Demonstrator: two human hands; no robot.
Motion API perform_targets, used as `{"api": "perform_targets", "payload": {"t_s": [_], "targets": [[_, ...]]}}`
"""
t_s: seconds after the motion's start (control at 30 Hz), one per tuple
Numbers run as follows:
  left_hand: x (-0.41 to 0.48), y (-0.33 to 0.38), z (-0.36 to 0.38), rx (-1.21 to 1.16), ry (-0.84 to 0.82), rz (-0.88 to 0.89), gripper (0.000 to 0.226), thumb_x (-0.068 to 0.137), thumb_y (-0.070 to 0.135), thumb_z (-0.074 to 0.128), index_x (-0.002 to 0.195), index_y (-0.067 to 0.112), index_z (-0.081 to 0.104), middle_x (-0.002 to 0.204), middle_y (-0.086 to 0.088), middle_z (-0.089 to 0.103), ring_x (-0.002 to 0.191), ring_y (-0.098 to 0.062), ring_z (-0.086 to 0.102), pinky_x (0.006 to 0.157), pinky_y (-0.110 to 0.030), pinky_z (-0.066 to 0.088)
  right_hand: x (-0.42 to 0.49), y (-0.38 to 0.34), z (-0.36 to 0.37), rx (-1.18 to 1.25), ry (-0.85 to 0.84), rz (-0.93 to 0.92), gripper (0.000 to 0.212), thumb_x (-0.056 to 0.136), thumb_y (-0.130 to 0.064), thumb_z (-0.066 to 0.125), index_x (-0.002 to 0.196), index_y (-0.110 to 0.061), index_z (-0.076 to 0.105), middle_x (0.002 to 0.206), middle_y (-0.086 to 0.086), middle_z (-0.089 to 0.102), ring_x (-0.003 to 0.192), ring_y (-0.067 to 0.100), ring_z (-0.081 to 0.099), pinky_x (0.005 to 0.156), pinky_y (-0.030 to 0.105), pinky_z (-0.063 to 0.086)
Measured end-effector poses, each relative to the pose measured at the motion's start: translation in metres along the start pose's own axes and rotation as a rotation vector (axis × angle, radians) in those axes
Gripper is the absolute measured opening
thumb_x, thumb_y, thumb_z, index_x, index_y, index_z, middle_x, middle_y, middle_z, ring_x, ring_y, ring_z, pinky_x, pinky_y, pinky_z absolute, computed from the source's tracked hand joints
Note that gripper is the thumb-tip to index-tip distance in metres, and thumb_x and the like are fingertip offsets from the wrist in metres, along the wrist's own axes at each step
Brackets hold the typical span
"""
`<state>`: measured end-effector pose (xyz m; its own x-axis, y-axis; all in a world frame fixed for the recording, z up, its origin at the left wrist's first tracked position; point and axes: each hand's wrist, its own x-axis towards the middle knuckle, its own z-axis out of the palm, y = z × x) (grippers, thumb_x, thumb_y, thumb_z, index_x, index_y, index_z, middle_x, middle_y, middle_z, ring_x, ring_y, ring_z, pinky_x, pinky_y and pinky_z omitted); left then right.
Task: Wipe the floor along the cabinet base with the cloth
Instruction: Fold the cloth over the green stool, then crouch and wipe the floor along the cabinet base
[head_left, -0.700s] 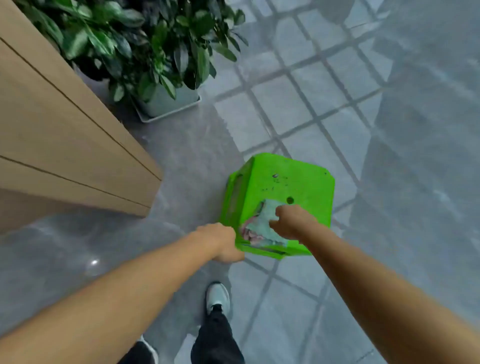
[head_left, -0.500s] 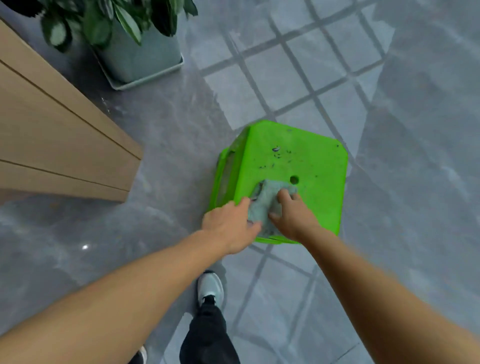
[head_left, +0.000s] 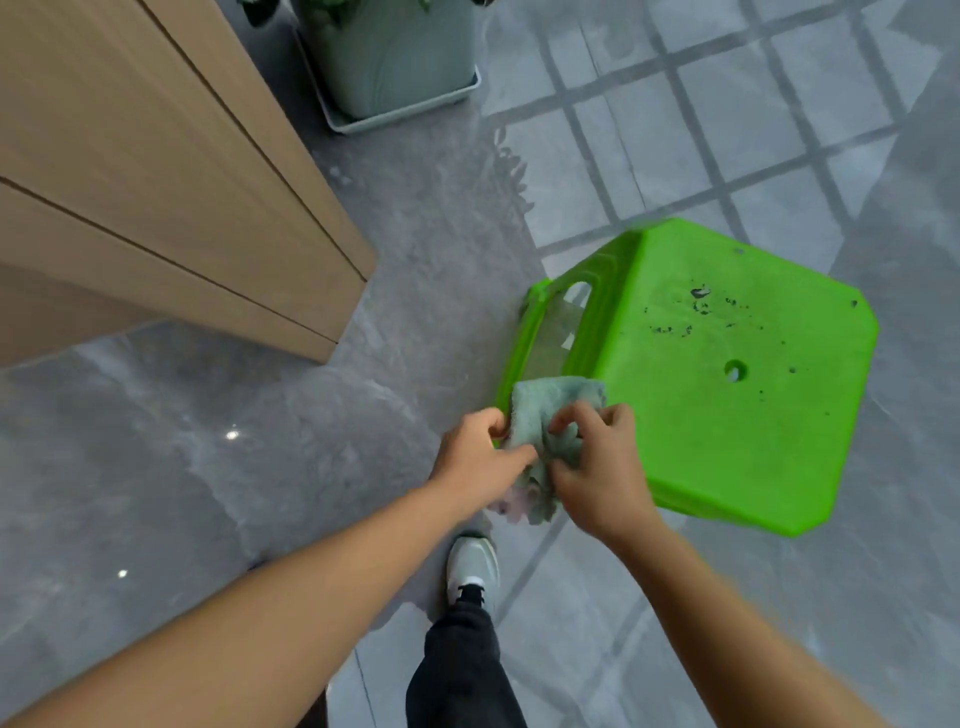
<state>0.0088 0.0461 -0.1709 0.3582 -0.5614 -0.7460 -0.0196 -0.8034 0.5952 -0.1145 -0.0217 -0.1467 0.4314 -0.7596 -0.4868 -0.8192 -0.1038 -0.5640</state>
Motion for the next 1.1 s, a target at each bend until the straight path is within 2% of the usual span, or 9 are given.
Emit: {"api": "perform_targets", "payload": {"t_s": [0.1,0.3,0.47,0.6,0.67,0.73,0.87,1.0,1.1], "targets": [[0.001,-0.044,-0.041,-0.289,-0.037,-0.302,0.017,0.066,0.023,0.072,0.073,0.021,0.057,0.066,-0.002,0.061,0.062,-0.020,0.056,0.051,-0.024,0.039,0.002,-0.030,0.048,-0.009,-0.174,-0.103,0.033,0.073,0.006,0.060,0.103,-0.006,0.067,0.098,0.007,0.044,0.091,0.028,0.052,0.083,0.030,0.040],[0.028,-0.134,-0.092,-0.372,0.065,-0.355,0.027,0.076,0.000,0.074,0.073,0.018,0.054,0.071,-0.004,0.065,0.062,-0.017,0.058,0.056,-0.027,0.045,0.024,-0.038,0.143,-0.051,-0.330,-0.011,0.045,0.076,0.003,0.061,0.119,-0.009,0.062,0.112,0.016,0.045,0.087,0.026,0.046,0.075,0.019,0.034],[0.115,-0.194,-0.091,-0.494,0.103,-0.270,0.024,0.085,-0.005,0.064,0.085,0.018,0.056,0.084,-0.010,0.067,0.076,-0.023,0.061,0.064,-0.031,0.047,0.099,-0.025,0.218,-0.156,-0.394,-0.093,0.059,0.077,-0.003,0.063,0.134,-0.016,0.058,0.124,0.019,0.049,0.118,0.034,0.051,0.099,0.027,0.039],[0.238,-0.236,-0.086,-0.571,0.190,-0.125,0.026,0.090,-0.001,0.063,0.083,0.023,0.056,0.083,-0.006,0.067,0.072,-0.020,0.061,0.055,-0.026,0.048,0.203,-0.002,0.287,-0.230,-0.308,-0.266,0.061,0.079,-0.006,0.061,0.138,-0.019,0.053,0.126,0.018,0.043,0.108,0.040,0.057,0.097,0.035,0.046],[0.301,-0.249,-0.090,-0.607,0.245,-0.020,0.024,0.091,0.000,0.063,0.087,0.023,0.057,0.094,-0.009,0.067,0.079,-0.022,0.063,0.062,-0.029,0.052,0.258,0.009,0.322,-0.265,-0.221,-0.367,0.063,0.080,-0.006,0.059,0.141,-0.021,0.050,0.128,0.017,0.041,0.103,0.041,0.058,0.094,0.038,0.049],[0.346,-0.266,-0.093,-0.517,0.348,0.104,0.019,0.088,0.004,0.067,0.102,0.015,0.060,0.108,-0.009,0.063,0.092,-0.022,0.061,0.075,-0.036,0.052,0.299,0.023,0.356,-0.324,-0.157,-0.420,0.061,0.082,-0.009,0.059,0.141,-0.023,0.049,0.131,0.016,0.042,0.104,0.041,0.058,0.091,0.040,0.048],[0.340,-0.345,-0.097,-0.061,0.681,0.210,0.056,0.076,0.024,0.081,0.127,0.010,0.060,0.132,-0.006,0.056,0.121,-0.021,0.053,0.101,-0.028,0.039,0.313,0.053,0.409,-0.728,-0.100,-0.586,0.044,0.087,-0.045,0.055,0.130,-0.032,0.056,0.137,0.012,0.042,0.118,0.039,0.041,0.095,0.047,0.037],[0.285,-0.436,-0.106,0.286,0.663,-0.138,0.083,0.082,0.050,0.071,0.152,0.018,0.040,0.166,-0.015,0.017,0.148,-0.042,0.022,0.119,-0.049,0.027,0.318,0.043,0.414,-0.774,0.013,-0.667,0.051,0.091,-0.053,0.047,0.134,-0.026,0.051,0.153,0.021,0.031,0.140,0.040,0.027,0.111,0.052,0.026],[0.255,-0.466,-0.106,0.339,0.688,-0.261,0.094,0.081,0.058,0.068,0.157,0.017,0.031,0.168,-0.019,0.008,0.149,-0.053,0.010,0.121,-0.058,0.020,0.300,0.037,0.435,-0.764,-0.140,-0.593,0.074,0.093,-0.060,0.038,0.156,-0.030,0.015,0.164,0.025,0.001,0.152,0.038,-0.003,0.121,0.056,0.006]]}}
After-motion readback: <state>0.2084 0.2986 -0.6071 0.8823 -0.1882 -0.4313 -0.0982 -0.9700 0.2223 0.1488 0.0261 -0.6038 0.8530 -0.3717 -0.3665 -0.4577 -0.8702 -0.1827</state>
